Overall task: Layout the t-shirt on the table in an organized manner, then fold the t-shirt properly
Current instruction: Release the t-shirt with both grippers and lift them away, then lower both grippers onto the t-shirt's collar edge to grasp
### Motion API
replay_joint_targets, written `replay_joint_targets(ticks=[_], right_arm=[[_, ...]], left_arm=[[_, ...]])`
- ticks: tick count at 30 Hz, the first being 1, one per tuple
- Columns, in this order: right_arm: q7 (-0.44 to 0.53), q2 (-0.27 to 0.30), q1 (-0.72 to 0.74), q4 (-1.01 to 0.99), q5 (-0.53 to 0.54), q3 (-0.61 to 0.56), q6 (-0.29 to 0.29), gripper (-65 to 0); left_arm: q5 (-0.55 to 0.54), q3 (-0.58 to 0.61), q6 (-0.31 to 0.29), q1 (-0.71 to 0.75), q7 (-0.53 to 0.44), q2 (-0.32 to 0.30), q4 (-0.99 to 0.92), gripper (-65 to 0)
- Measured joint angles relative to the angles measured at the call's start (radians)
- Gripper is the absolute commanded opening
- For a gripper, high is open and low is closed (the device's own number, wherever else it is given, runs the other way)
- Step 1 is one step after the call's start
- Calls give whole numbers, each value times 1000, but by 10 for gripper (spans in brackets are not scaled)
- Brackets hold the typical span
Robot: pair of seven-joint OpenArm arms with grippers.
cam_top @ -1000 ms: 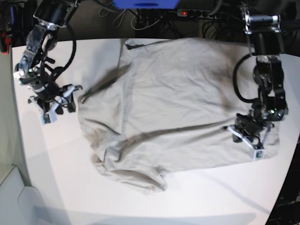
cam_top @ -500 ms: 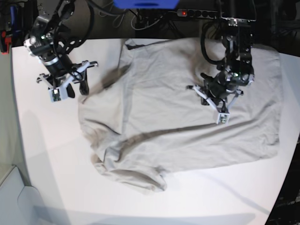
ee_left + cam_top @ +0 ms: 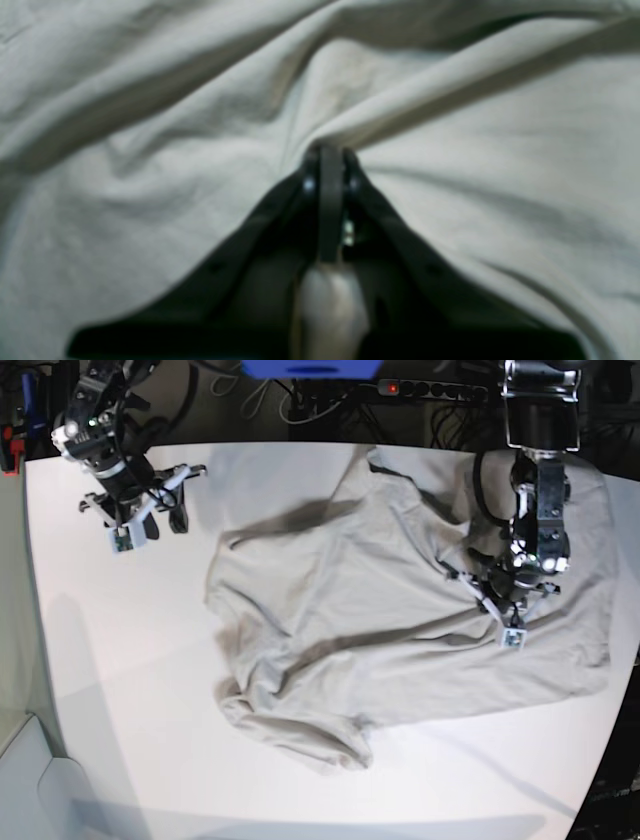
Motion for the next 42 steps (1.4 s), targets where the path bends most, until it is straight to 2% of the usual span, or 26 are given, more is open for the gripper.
replay_joint_targets(ticks=[6, 11, 22, 33, 38, 42], right_arm=[[6, 2, 5, -130, 6, -89, 0, -377], [9, 3, 8, -173, 3, -123, 0, -377], [69, 46, 150, -359, 45, -118, 1, -380], [81, 54, 150, -371, 59, -120, 1, -379], [81, 56, 150, -372, 50, -191, 0, -380], [81, 51, 150, -373, 51, -193, 0, -381]], left_arm=[[13, 4, 6, 27, 93, 11, 116, -649], [9, 5, 6, 34, 100, 49, 125, -649], [13, 3, 6, 51, 96, 45, 123, -649], [14, 3, 6, 63, 97, 45, 125, -649], [14, 3, 6, 63, 97, 45, 125, -649], [14, 3, 6, 63, 97, 45, 125, -649]])
